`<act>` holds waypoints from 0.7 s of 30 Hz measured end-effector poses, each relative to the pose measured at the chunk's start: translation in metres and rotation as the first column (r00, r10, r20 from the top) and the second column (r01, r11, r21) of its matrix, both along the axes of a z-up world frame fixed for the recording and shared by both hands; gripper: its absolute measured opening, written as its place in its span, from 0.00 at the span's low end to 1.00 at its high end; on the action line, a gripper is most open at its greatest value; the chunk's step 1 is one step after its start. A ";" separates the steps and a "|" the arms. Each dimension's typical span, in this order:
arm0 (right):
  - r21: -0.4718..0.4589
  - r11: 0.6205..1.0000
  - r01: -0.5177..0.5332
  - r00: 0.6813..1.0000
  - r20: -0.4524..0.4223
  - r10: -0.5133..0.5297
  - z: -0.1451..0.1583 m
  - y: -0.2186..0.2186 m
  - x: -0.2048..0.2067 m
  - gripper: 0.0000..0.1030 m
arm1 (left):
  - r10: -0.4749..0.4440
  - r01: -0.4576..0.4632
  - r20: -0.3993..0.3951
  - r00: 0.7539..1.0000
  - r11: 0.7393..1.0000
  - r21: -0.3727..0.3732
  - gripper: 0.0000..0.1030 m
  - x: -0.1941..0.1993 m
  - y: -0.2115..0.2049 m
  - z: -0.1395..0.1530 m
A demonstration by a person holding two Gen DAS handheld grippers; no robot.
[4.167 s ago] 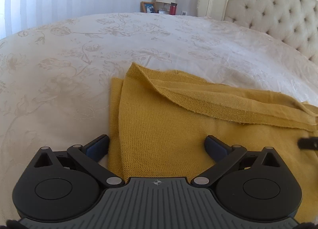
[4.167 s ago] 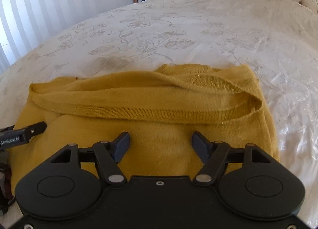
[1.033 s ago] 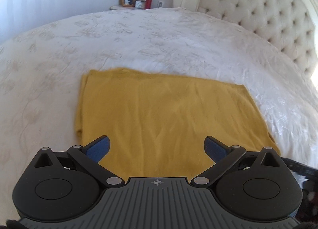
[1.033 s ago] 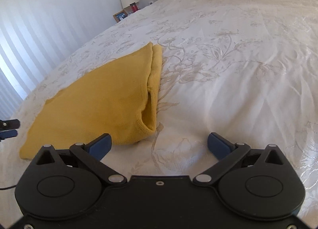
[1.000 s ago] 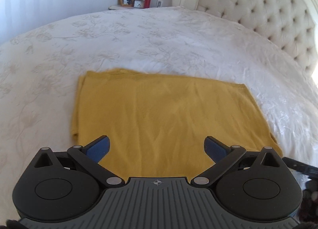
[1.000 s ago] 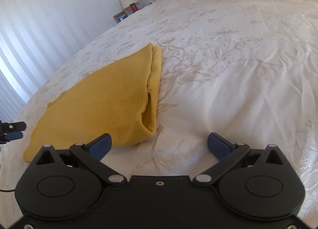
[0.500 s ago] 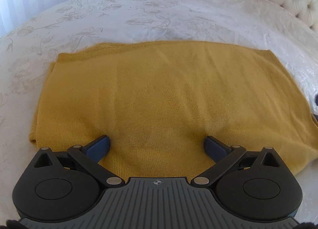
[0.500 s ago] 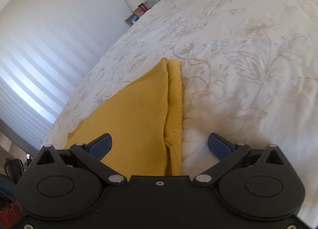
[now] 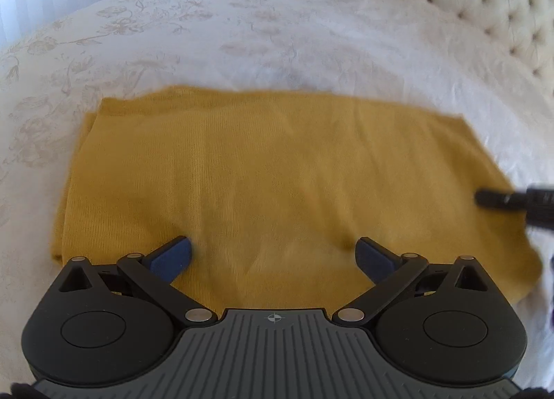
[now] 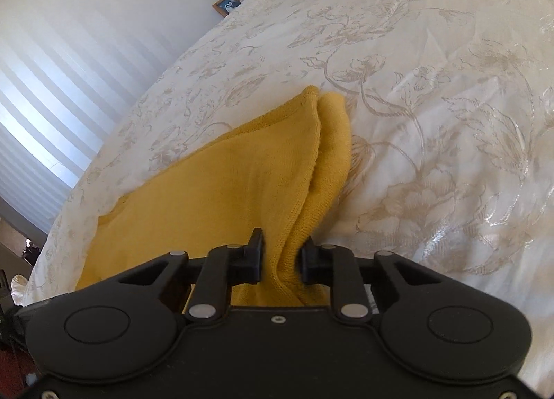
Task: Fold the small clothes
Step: 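Grasp the sweater edge with the right tool and fold it over the body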
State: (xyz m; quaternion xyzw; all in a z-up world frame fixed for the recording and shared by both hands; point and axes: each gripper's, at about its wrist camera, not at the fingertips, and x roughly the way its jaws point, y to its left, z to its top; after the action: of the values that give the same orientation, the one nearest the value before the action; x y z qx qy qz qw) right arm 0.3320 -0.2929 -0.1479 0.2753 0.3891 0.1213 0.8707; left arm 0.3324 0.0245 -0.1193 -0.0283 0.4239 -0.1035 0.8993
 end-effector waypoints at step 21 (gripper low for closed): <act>-0.035 0.999 0.011 1.000 -0.012 -0.012 0.045 0.021 0.007 0.25 | 0.139 -0.135 -0.003 0.990 0.961 -0.243 0.99 0.009 0.089 0.031</act>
State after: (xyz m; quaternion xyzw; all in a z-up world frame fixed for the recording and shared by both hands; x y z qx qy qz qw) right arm 0.3395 -0.2723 -0.1032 0.2629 0.3949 0.1076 0.8737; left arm 0.3417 0.1137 -0.0882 -0.1665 0.3990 -0.0921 0.8970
